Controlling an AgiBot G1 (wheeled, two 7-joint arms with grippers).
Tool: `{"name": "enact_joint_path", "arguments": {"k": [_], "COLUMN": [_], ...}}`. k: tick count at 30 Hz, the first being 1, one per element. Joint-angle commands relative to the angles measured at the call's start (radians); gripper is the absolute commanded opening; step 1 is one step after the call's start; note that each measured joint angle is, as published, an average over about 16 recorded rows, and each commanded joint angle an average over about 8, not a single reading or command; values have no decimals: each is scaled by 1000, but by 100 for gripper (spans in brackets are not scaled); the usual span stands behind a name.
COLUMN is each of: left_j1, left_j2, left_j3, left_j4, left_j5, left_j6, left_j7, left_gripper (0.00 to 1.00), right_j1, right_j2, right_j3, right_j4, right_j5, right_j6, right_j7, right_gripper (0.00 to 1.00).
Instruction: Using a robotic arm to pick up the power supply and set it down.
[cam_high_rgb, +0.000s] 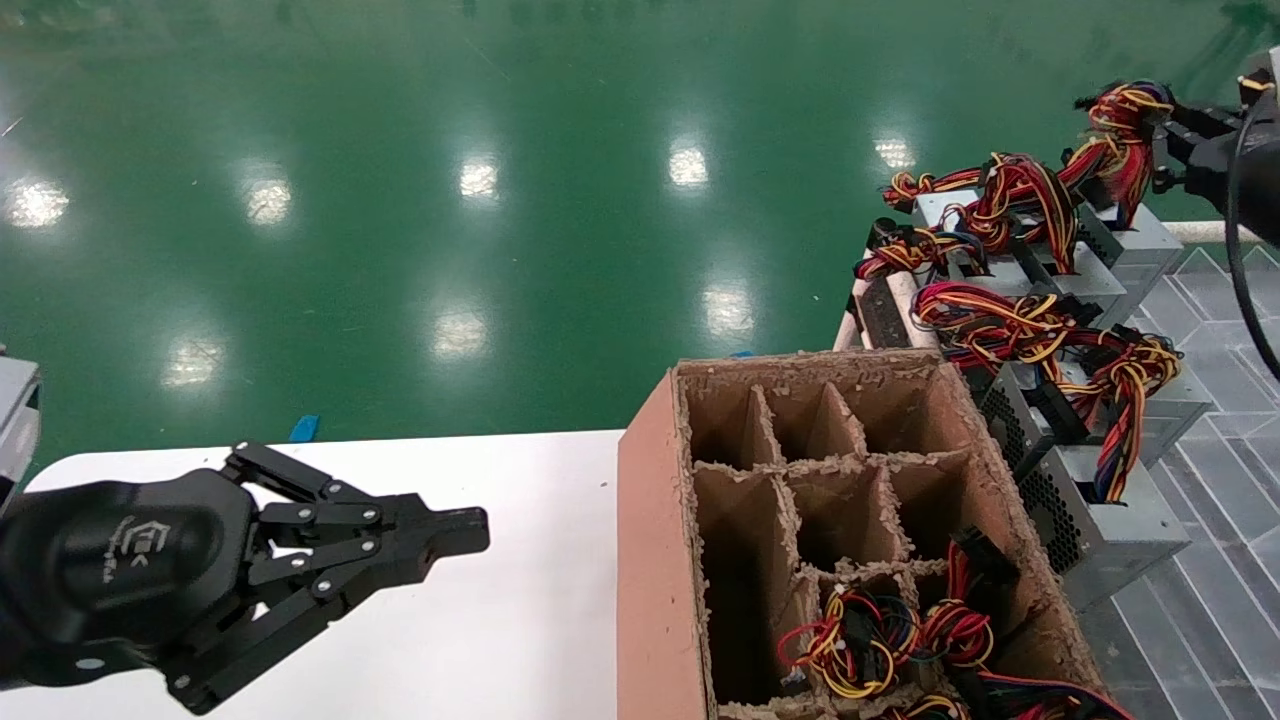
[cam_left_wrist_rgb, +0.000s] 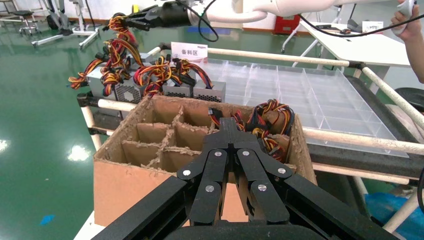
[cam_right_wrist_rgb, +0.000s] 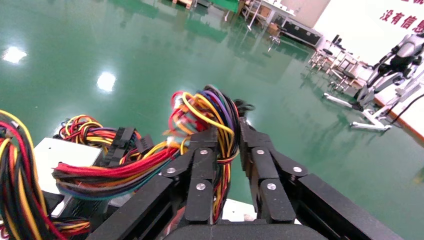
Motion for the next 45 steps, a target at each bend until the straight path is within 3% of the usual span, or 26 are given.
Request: {"name": "enact_joint_path", "arguments": {"k": [1,10,22,36,37,44,45], "left_j1": [0,0,0,0,0,0,0], "left_j2": [0,0,0,0,0,0,0], "left_j3": [0,0,0,0,0,0,0], "left_j4": [0,0,0,0,0,0,0], "left_j5": [0,0,0,0,0,0,0], "left_j6": [0,0,0,0,0,0,0], "left_j7": [0,0,0,0,0,0,0], "left_gripper": [0,0,0,0,8,95,100], "right_j1": [2,37,50,-102,-114,-202,-214], "right_j2": [3,25,74,127,132,161,165], "right_j3": [0,-13,-12,-44,-46,-63,-65], "right_j4": [2,18,49,311,331,476,497], "right_j5": [-1,-18,-8,79,85,135,143], "right_j6": [-1,-64,-267,-402,-412,-485,-495], "right_j7": [-2,-15,-22,164,178,283,298], "right_gripper": [100,100,100,100,100,100,100]}}
